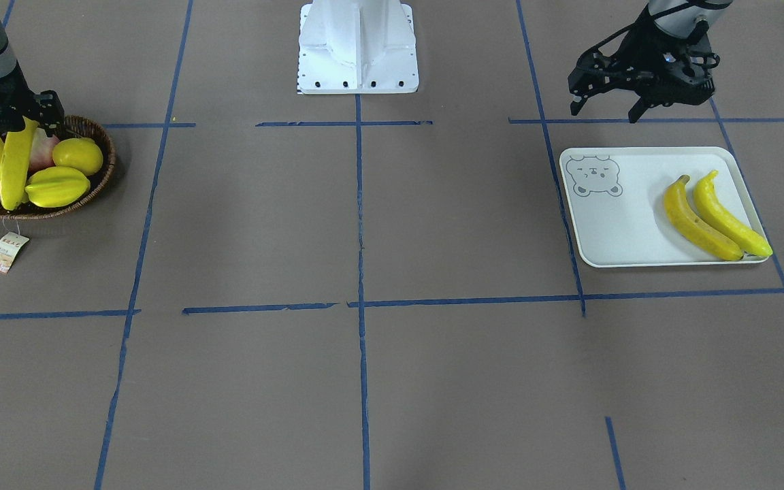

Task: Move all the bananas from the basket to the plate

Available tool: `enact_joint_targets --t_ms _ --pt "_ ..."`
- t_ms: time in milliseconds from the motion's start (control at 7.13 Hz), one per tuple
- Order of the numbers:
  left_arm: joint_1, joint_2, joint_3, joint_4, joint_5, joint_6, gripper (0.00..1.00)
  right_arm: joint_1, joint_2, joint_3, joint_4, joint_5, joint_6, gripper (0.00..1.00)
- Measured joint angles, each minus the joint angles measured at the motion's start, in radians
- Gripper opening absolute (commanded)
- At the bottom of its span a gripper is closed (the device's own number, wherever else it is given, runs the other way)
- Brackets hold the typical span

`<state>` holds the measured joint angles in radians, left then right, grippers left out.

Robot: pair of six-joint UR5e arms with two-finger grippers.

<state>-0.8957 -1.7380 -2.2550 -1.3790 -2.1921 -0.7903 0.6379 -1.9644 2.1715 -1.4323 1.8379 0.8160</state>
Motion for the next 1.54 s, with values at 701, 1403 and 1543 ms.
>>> enact_joint_targets --t_ms 701,1403,1543 --pt "0.011 0.001 0.0 0.0 0.014 -0.003 1.0 -0.018 0.002 -0.016 -0.001 -0.002 0.0 0.22" --pt "0.011 0.001 0.002 0.0 0.014 -0.003 1.0 -0.013 0.014 0.015 0.001 0.004 0.0 0.11" --pt "0.011 0.001 0.003 -0.001 0.013 -0.003 1.0 -0.002 0.016 0.039 0.002 0.013 0.001 0.11"
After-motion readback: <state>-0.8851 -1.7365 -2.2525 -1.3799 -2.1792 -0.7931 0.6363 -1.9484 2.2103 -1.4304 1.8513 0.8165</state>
